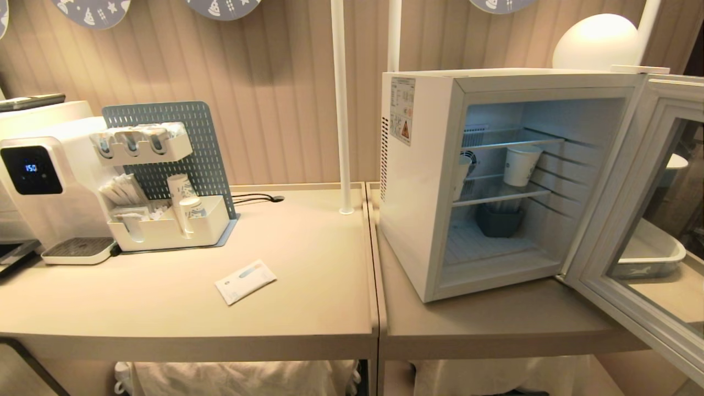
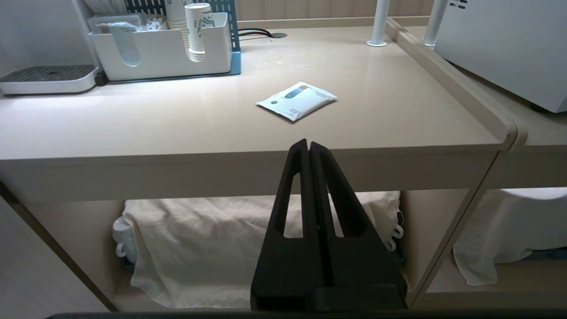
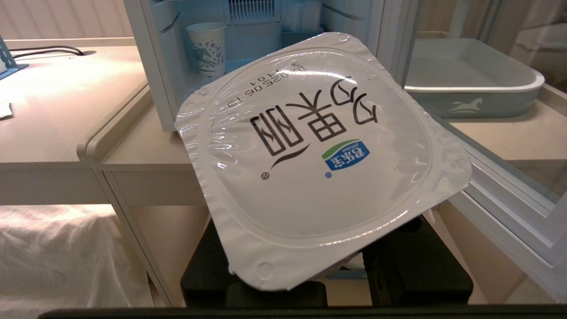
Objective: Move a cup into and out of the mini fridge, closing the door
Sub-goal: Place the yoghurt on the table
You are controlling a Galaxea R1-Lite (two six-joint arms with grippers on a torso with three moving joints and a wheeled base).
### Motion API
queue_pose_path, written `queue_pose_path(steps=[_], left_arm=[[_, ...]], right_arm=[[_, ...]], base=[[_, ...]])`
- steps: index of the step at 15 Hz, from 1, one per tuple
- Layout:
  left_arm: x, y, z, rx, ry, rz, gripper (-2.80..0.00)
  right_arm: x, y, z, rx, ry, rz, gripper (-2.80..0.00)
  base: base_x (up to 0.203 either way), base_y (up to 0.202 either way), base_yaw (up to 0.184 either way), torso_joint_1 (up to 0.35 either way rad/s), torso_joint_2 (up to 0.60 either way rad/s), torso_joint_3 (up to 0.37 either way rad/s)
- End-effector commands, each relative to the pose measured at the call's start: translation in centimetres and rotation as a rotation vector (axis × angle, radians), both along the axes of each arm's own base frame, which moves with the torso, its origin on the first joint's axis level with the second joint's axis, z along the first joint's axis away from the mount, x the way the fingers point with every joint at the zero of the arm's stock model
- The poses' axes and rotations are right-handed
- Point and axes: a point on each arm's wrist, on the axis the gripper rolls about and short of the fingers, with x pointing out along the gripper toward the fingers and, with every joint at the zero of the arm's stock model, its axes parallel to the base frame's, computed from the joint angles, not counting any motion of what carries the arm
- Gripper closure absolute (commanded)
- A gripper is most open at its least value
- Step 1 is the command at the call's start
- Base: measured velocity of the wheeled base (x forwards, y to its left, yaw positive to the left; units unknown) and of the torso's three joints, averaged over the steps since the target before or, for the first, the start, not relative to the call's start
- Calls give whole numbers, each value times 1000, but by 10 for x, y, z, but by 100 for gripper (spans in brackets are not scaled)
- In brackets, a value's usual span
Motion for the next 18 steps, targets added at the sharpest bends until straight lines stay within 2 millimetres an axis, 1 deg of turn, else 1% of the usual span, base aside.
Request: queue_pose_path(steps=[1, 7, 18], left_arm=[[0, 0, 0, 2, 0, 1, 0], [0, 0, 0, 2, 0, 1, 0], [0, 0, 0, 0, 0, 1, 0]], right_arm=[[1, 0, -2, 0, 12, 1, 0], [1, 0, -3, 2, 12, -1, 0], [1, 0, -3, 0, 12, 1, 0]], base=[[0, 0, 0, 0, 0, 0], [0, 13, 1, 0, 0, 0], [0, 186, 1, 4, 2, 1]])
